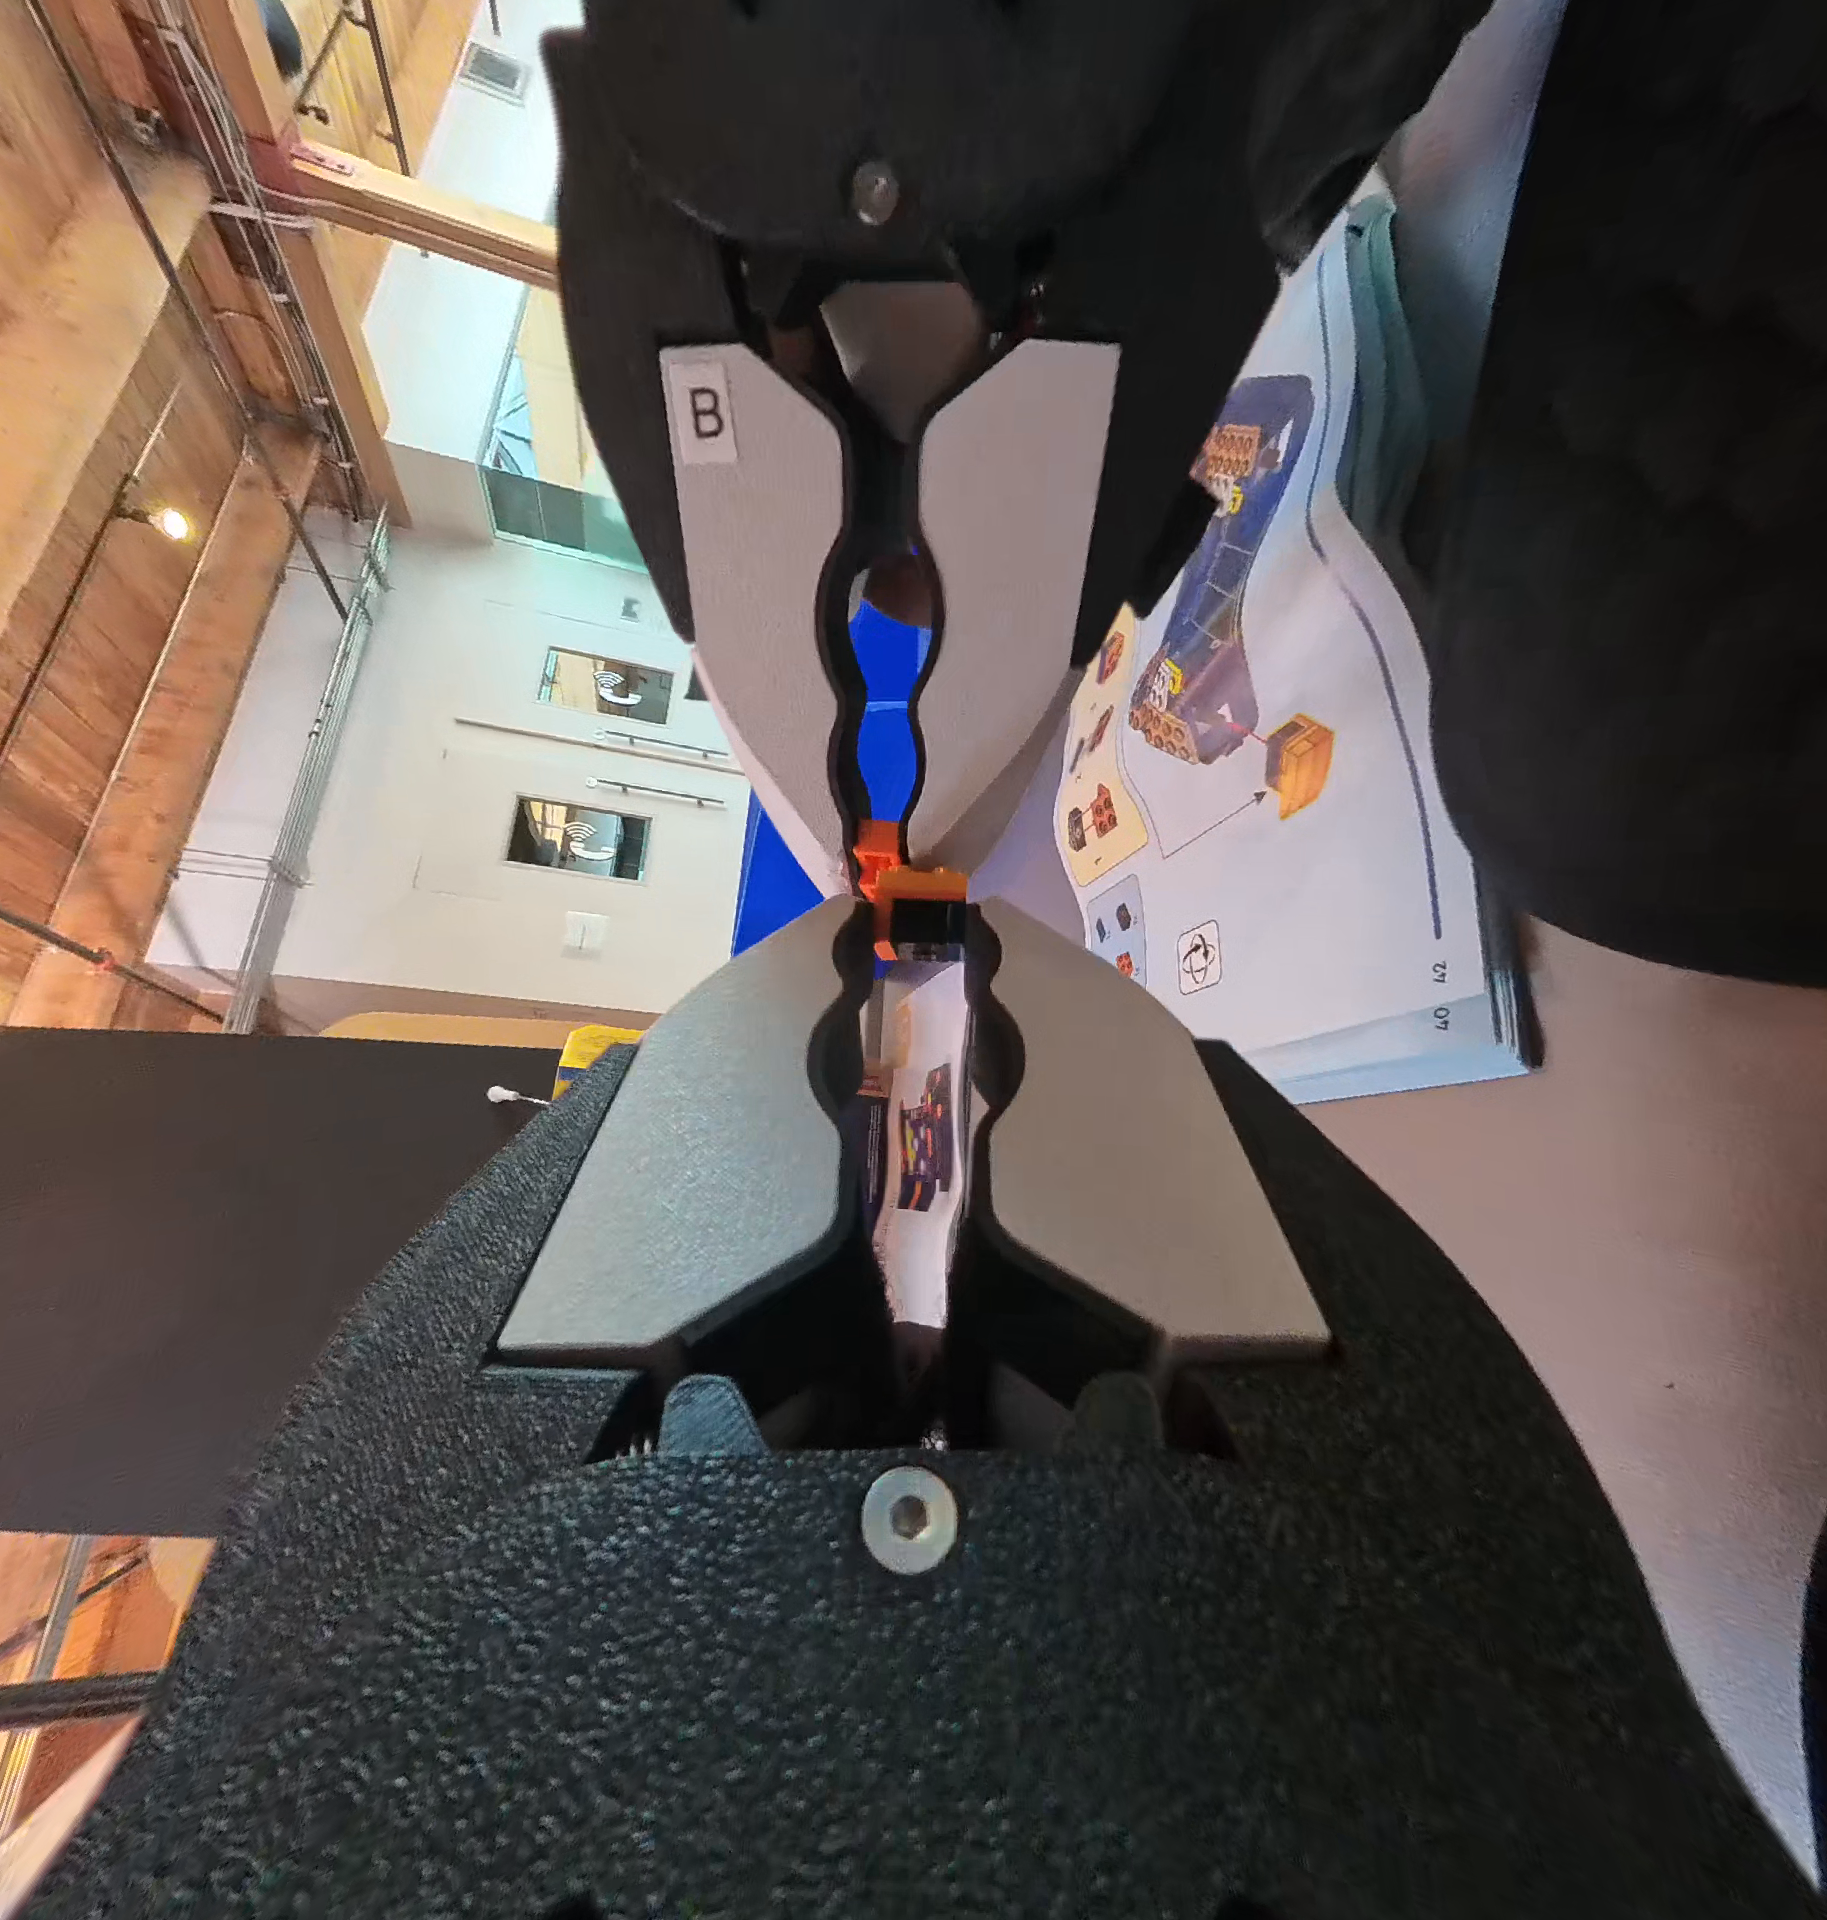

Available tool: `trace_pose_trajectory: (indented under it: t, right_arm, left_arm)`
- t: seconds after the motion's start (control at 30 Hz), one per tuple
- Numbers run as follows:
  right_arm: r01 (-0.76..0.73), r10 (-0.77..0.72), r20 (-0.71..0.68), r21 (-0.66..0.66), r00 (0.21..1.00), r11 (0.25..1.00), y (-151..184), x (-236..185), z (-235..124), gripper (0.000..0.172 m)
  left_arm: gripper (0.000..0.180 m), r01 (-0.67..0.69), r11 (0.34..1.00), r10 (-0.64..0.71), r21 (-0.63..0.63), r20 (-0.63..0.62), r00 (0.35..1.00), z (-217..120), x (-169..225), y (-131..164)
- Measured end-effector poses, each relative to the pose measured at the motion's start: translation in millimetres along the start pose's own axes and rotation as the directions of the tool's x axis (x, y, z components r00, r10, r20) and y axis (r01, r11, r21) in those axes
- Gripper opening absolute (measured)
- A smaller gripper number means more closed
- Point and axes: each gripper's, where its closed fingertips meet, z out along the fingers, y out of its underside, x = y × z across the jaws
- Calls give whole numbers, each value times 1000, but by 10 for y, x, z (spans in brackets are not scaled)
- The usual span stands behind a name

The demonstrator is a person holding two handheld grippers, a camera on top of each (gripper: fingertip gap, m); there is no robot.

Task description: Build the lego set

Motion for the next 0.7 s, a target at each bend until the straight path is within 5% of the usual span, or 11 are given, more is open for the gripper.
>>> trace_pose_trajectory:
  t: [0.23, 0.33, 0.4, 0.5, 0.57, 0.63, 0.7]
  right_arm:
    - [-27, 28, -53, 29, 998, 999, -30, 90, -19, 7]
    - [-208, 212, -35, 86, 977, 974, -44, 178, -43, 7]
    - [-455, 449, 96, 56, 889, 889, 31, 117, -3, 8]
    - [-775, 761, 332, -120, 558, 621, 118, -112, 11, 8]
    - [-828, 823, 442, -258, 356, 497, 108, -289, -54, 8]
    - [-803, 842, 487, -392, 234, 449, 141, -446, -112, 7]
    - [-703, 859, 468, -541, 204, 462, 261, -606, -167, 8]
  left_arm:
    - [15, 0, 1000, 0, 3, 54, 999, 25, -81, -19]
    - [15, 134, 990, -137, 48, 63, 989, 24, -159, -21]
    - [15, 325, 940, -329, 100, 23, 944, 23, -219, -6]
    - [16, 666, 726, -648, 172, -157, 746, 16, -270, 4]
    - [16, 823, 523, -764, 221, -306, 568, -25, -321, -25]
    - [16, 910, 327, -791, 254, -453, 411, -94, -388, -75]
    - [16, 936, 175, -776, 305, -542, 322, -186, -507, -115]
